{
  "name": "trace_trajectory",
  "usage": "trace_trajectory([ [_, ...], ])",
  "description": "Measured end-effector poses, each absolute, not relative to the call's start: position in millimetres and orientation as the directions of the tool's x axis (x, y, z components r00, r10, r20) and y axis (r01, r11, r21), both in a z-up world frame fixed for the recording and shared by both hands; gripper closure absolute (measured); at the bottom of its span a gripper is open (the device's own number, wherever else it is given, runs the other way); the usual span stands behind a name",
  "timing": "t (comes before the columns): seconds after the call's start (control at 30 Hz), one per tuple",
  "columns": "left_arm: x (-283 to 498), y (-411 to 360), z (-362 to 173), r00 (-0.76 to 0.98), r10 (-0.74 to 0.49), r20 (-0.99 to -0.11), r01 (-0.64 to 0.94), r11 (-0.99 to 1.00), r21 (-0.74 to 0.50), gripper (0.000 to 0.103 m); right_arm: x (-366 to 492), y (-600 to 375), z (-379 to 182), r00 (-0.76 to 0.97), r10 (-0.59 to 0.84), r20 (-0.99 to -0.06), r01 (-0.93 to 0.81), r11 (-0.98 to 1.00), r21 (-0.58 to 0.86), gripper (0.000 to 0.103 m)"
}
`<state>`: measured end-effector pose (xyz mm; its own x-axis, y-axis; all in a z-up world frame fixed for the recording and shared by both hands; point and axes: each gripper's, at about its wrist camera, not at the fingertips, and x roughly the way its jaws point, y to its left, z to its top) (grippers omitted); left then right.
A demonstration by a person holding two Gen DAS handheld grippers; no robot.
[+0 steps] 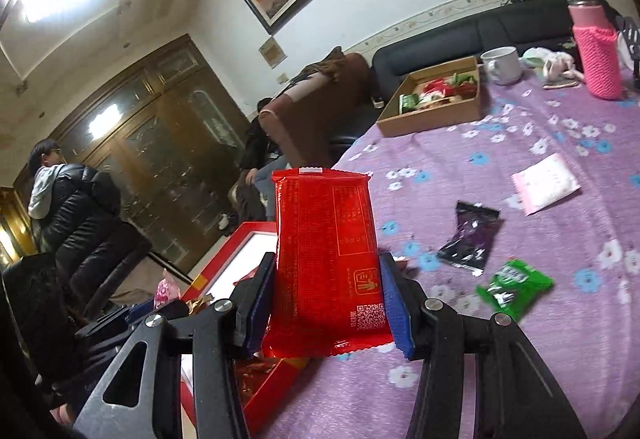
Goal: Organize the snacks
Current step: 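Carry both packets over the white tray and open both tools to drop them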
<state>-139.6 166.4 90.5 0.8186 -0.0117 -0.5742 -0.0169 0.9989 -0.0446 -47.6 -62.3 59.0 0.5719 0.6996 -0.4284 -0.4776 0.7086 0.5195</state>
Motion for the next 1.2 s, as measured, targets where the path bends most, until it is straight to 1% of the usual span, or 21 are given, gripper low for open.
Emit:
trace_trajectory([
  [0.17, -140.9, 187.3, 87.8, 0.817, 0.036, -0.575, -0.077, 0.996, -0.047, 0.069, -42.9, -54.3, 49.5, 0.547, 0.713, -0.438, -0.481, 0.696, 0.533, 0.053],
  [0.33, -140.2, 201.6, 81.7, 0.808, 0.071, -0.584, -0.127, 0.990, -0.055, 0.069, -53.7, -35.9, 46.7, 0.512, 0.744, -0.429, -0.529, 0.666, 0.525, 0.053],
  [0.67, -136.7, 195.8, 67.7, 0.785, 0.053, -0.617, -0.104, 0.993, -0.047, 0.069, -82.2, 10.1, 36.8, 0.394, 0.788, -0.474, -0.648, 0.603, 0.465, 0.053],
  [0.83, -137.1, 199.2, 69.5, 0.782, 0.061, -0.621, -0.111, 0.993, -0.042, 0.069, -81.4, 9.5, 34.0, 0.391, 0.787, -0.477, -0.647, 0.604, 0.466, 0.053],
  [0.9, -136.4, 203.8, 71.5, 0.781, 0.070, -0.621, -0.121, 0.992, -0.041, 0.069, -77.6, 9.4, 33.3, 0.395, 0.774, -0.495, -0.626, 0.621, 0.471, 0.053],
  [0.97, -135.7, 208.9, 74.2, 0.782, 0.083, -0.618, -0.135, 0.990, -0.037, 0.069, -72.0, 13.3, 35.5, 0.394, 0.751, -0.530, -0.602, 0.646, 0.469, 0.053],
  [1.07, -136.5, 216.2, 76.4, 0.786, 0.106, -0.610, -0.156, 0.987, -0.029, 0.069, -67.7, 21.3, 49.8, 0.374, 0.774, -0.510, -0.614, 0.619, 0.489, 0.053],
  [1.2, -136.9, 226.3, 74.4, 0.781, 0.147, -0.608, -0.192, 0.981, -0.010, 0.069, -65.7, 45.3, 66.7, 0.382, 0.762, -0.523, -0.645, 0.625, 0.440, 0.053],
])
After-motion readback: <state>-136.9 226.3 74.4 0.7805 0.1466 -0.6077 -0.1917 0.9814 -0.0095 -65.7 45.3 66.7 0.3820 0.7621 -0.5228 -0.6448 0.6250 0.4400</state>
